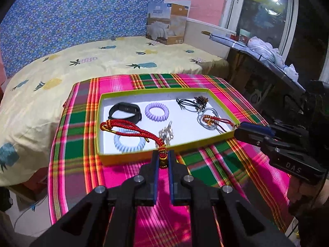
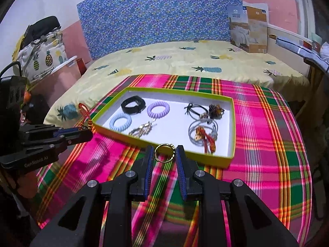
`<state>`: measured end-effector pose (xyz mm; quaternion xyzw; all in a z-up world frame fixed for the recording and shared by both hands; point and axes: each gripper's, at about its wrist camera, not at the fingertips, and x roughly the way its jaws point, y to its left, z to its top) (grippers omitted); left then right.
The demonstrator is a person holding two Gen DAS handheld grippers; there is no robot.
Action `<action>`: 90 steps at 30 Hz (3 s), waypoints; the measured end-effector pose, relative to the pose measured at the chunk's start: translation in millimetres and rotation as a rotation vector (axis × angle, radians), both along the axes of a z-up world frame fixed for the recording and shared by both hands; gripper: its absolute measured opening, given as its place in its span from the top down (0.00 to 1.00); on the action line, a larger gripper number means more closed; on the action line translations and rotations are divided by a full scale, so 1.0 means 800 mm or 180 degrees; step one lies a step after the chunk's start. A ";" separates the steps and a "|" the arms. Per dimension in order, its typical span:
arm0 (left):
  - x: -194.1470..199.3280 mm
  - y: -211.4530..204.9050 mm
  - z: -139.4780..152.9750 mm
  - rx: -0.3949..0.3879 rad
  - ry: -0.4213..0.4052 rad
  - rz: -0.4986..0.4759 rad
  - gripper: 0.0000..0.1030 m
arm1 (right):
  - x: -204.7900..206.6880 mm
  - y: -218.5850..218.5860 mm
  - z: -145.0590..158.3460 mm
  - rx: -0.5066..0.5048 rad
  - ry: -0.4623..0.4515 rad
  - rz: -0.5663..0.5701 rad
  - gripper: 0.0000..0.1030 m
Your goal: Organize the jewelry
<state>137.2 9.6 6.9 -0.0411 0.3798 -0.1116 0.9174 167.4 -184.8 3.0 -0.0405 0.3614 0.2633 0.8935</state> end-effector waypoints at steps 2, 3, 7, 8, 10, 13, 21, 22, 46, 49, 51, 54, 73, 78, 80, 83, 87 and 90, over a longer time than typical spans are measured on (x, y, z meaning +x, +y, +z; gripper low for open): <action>0.011 0.000 -0.001 0.0001 0.0018 -0.0017 0.92 | 0.009 0.002 0.000 -0.0001 0.0006 -0.0003 0.78; 0.019 0.002 -0.003 -0.0003 0.0039 -0.0022 0.92 | 0.015 0.005 0.000 -0.0010 0.0014 -0.0004 0.78; 0.041 0.007 -0.009 0.0005 0.0099 -0.0017 0.92 | 0.036 0.013 -0.007 -0.0048 0.0056 0.0005 0.78; 0.046 0.006 -0.011 0.0005 0.0113 -0.0019 0.92 | 0.041 0.015 -0.009 -0.0056 0.0069 0.0006 0.78; 0.056 0.006 -0.016 0.0003 0.0155 -0.0025 0.92 | 0.051 0.017 -0.014 -0.0070 0.0106 0.0002 0.78; 0.069 0.008 -0.023 -0.0015 0.0218 -0.0034 0.92 | 0.068 0.022 -0.026 -0.0099 0.0187 -0.0005 0.78; 0.089 0.007 -0.041 -0.0049 0.0385 -0.0094 0.92 | 0.093 0.034 -0.050 -0.0186 0.0342 0.0017 0.78; 0.090 0.007 -0.043 -0.0054 0.0402 -0.0104 0.92 | 0.094 0.036 -0.052 -0.0197 0.0358 0.0022 0.78; 0.097 0.014 -0.047 -0.0144 0.0594 -0.0020 0.76 | 0.100 0.055 -0.060 -0.0409 0.0443 0.0047 0.73; 0.093 0.015 -0.044 -0.0136 0.0578 0.0007 0.76 | 0.097 0.054 -0.057 -0.0401 0.0420 0.0048 0.73; 0.088 0.017 -0.041 -0.0127 0.0557 0.0020 0.76 | 0.092 0.053 -0.053 -0.0386 0.0398 0.0055 0.73; 0.076 0.017 -0.033 -0.0080 0.0492 0.0059 0.76 | 0.084 0.052 -0.044 -0.0362 0.0355 0.0055 0.73; -0.028 0.010 0.011 0.0070 0.0212 0.0365 0.76 | -0.025 0.013 0.006 -0.0170 0.0159 -0.0156 0.73; -0.056 0.009 0.015 0.0077 0.0180 0.0451 0.76 | -0.059 0.004 0.010 -0.0144 0.0126 -0.0233 0.73; -0.066 0.007 0.016 0.0095 0.0162 0.0474 0.76 | -0.070 0.001 0.009 -0.0148 0.0119 -0.0262 0.73; -0.081 0.004 0.016 0.0141 0.0132 0.0492 0.76 | -0.086 0.000 0.011 -0.0163 0.0099 -0.0283 0.73; -0.096 -0.002 0.018 0.0206 0.0091 0.0513 0.76 | -0.102 -0.001 0.012 -0.0172 0.0085 -0.0278 0.73; -0.105 -0.005 0.018 0.0206 0.0087 0.0502 0.76 | -0.110 -0.002 0.013 -0.0190 0.0068 -0.0287 0.73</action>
